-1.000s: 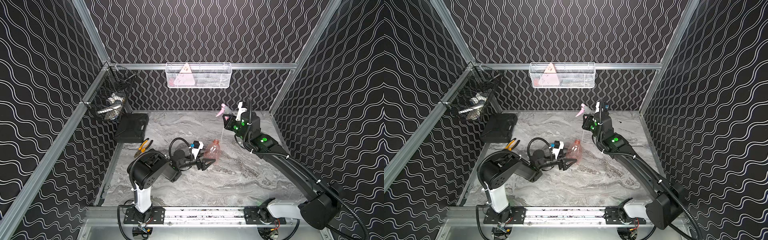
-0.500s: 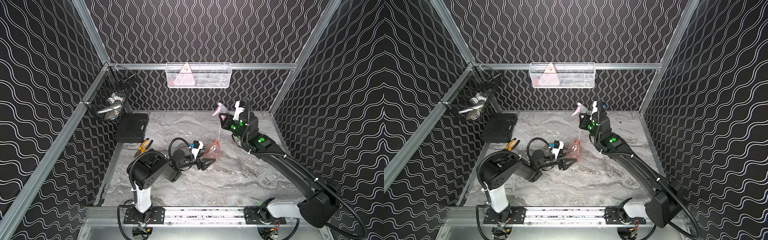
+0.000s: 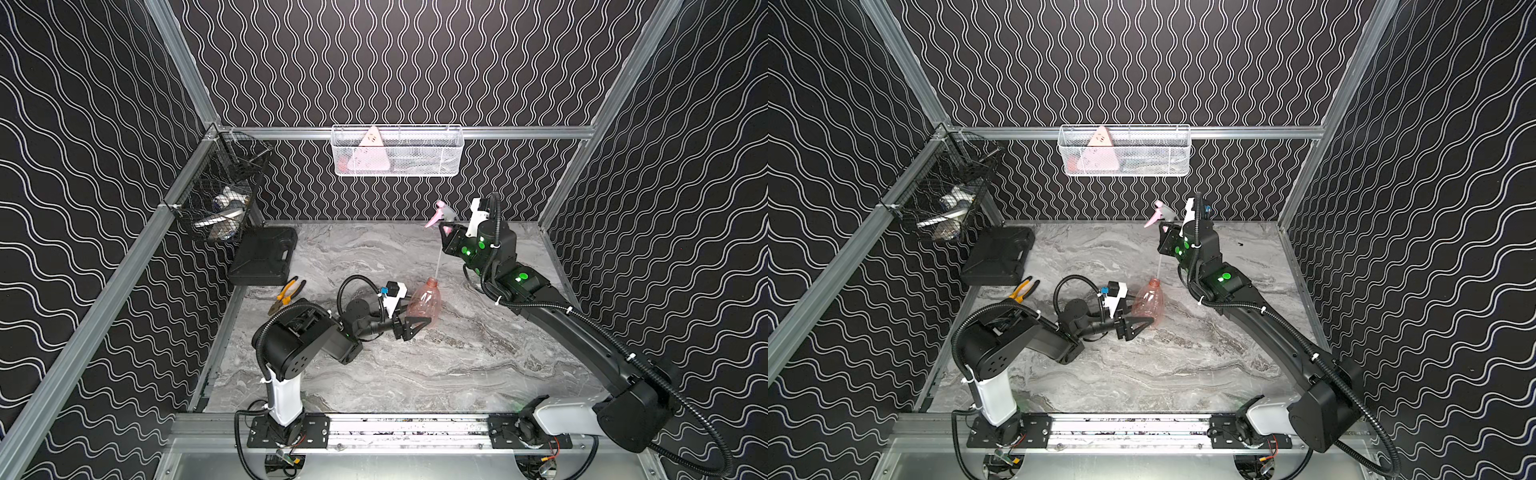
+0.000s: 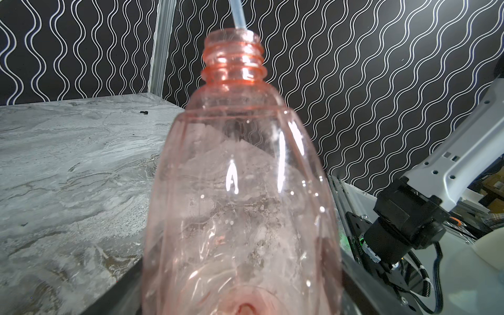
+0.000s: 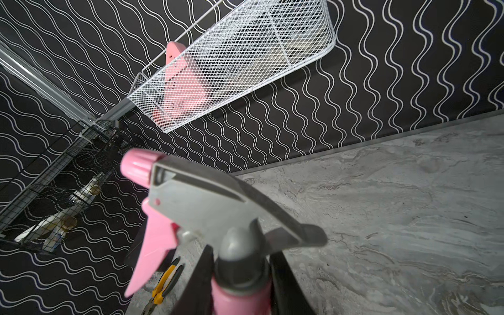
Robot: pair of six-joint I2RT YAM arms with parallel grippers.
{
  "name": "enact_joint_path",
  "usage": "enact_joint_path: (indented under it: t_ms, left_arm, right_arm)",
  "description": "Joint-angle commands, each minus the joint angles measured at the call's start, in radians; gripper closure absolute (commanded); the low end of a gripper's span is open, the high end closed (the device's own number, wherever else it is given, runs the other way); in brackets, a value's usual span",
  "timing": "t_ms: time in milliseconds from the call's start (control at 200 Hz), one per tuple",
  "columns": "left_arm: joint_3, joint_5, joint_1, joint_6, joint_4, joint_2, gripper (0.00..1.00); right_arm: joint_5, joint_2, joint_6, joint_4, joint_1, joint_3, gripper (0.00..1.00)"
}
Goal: Attach spray nozzles to spray bottles
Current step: Insert the spray nozzle into the spray bottle.
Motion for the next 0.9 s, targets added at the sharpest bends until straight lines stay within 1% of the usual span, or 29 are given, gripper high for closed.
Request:
enact_joint_path:
  t_ms: [0, 170, 470, 591, 731, 831, 846, 896]
  left_arm:
    - [0.004, 0.007, 0.0, 0.017, 0.029, -0.003, 0.45]
    - [0.004, 0.001, 0.001, 0.01, 0.043, -0.005, 0.45]
    - [0.017, -0.001, 0.0, 0.026, 0.007, -0.028, 0.45]
    - [0.021, -0.025, 0.001, 0.026, 0.006, -0.03, 0.45]
    - [0.048, -0.075, 0.002, 0.046, -0.029, -0.044, 0.47]
    - [0.074, -0.1, 0.002, 0.079, -0.07, -0.065, 0.46]
    - [0.076, -0.102, 0.001, 0.082, -0.072, -0.07, 0.46]
    - [0.084, -0.116, 0.001, 0.096, -0.081, -0.082, 0.46]
  right_arm:
    - [0.003, -0.001, -0.009, 0.027, 0.001, 0.008, 0.87]
    - [-0.018, 0.002, 0.005, 0.036, 0.001, -0.018, 0.87]
    - [-0.029, -0.001, 0.026, 0.053, 0.017, -0.058, 0.87]
    - [-0.03, -0.017, 0.036, 0.046, 0.036, -0.075, 0.88]
    - [0.028, -0.049, 0.02, 0.036, 0.088, -0.112, 0.87]
    - [0.093, -0.062, -0.014, 0.025, 0.132, -0.113, 0.87]
    - [0.1, -0.063, -0.019, 0.025, 0.138, -0.138, 0.87]
    - [0.124, -0.066, -0.031, 0.013, 0.152, -0.141, 0.86]
